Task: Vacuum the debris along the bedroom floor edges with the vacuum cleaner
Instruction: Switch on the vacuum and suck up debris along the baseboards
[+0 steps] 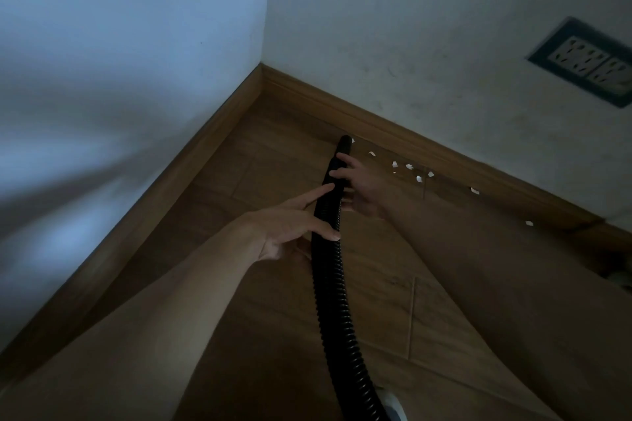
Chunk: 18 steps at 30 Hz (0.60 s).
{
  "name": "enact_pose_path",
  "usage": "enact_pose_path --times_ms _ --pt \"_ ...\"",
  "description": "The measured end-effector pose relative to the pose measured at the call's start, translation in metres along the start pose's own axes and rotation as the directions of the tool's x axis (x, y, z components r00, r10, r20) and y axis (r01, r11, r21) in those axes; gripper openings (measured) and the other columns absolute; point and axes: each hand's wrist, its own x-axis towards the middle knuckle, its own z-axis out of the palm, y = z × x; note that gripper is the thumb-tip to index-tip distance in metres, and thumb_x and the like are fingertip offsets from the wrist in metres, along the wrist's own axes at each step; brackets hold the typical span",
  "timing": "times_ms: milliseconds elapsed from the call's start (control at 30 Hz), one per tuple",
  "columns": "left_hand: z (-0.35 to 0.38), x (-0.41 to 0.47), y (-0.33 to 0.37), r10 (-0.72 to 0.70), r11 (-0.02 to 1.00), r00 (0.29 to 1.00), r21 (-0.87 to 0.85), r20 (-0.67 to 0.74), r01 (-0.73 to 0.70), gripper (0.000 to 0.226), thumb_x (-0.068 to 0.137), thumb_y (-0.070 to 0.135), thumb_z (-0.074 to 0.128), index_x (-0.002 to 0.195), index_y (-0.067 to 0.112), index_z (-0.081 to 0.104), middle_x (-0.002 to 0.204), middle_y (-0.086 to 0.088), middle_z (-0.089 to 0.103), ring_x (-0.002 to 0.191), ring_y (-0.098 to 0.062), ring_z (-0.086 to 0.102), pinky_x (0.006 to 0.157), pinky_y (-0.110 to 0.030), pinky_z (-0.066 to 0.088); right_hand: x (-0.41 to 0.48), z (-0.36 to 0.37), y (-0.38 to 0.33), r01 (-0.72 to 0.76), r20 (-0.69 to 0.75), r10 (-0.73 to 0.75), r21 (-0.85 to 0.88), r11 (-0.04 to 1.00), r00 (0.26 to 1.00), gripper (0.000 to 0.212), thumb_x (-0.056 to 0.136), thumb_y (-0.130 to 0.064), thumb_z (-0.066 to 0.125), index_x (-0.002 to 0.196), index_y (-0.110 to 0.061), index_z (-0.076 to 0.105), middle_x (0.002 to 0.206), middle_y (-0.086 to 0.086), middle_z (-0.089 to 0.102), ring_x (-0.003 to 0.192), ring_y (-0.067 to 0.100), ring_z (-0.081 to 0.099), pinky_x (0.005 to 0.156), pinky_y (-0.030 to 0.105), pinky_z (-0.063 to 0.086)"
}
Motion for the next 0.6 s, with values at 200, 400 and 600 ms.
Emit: enact_pose_path --times_ms 200,400,600 --pt "0.002 0.003 0.000 -0.005 1.000 1.000 0.014 0.018 0.005 0.088 0.084 -0.004 0.070 0.146 0.047 0.037 0.137 -0.011 0.053 0.082 -0.026 0.069 0.049 -0.028 0.054 -0.002 -0.005 0.004 0.002 -0.010 -0.002 0.001 1.000 1.000 0.056 0.096 -0.011 0.057 0.145 -0.035 0.042 0.110 0.001 0.054 0.099 0.024 0.057 0.069 0.037 0.052" --pt "0.006 0.012 0.002 -0.004 1.000 0.999 0.028 0.042 0.002 0.093 0.082 -0.004 0.072 0.147 0.049 0.034 0.131 -0.013 0.056 0.083 -0.026 0.071 0.055 -0.033 0.057 -0.003 -0.012 0.004 0.013 -0.012 -0.013 0.009 1.000 1.000 0.056 0.096 -0.011 0.056 0.146 -0.035 0.041 0.114 0.003 0.052 0.103 0.026 0.057 0.073 0.038 0.052" --pt "0.008 0.020 0.004 0.007 1.000 0.999 0.005 0.037 -0.007 0.093 0.081 -0.005 0.072 0.147 0.048 0.035 0.134 -0.013 0.055 0.094 -0.029 0.068 0.057 -0.033 0.057 0.003 -0.016 0.001 0.028 -0.025 -0.028 0.017 0.999 0.999 0.057 0.096 -0.012 0.057 0.146 -0.035 0.041 0.114 0.003 0.054 0.101 0.024 0.058 0.079 0.038 0.053"
